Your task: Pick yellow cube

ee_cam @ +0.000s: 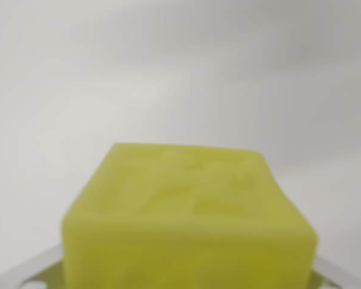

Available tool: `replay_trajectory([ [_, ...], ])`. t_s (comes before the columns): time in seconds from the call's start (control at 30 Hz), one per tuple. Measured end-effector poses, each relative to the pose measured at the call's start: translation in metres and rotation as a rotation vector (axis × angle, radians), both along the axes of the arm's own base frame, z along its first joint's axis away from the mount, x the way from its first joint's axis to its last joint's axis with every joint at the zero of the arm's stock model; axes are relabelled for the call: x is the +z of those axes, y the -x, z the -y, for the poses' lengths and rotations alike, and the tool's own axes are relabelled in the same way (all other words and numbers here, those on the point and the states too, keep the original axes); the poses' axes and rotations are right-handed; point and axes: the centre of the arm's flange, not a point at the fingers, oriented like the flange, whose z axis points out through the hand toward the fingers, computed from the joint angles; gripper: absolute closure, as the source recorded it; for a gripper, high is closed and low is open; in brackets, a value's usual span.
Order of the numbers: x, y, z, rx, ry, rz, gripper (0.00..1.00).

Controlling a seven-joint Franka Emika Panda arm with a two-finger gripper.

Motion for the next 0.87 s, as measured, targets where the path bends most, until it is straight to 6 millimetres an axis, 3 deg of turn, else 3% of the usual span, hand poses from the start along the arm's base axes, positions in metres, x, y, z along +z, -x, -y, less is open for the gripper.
replay_trajectory([
  [0.53,0.039,0.0,0.0,0.0,0.0,0.0,1.0],
  [0.87,0.042,0.0,0.0,0.0,0.0,0.0,1.0],
])
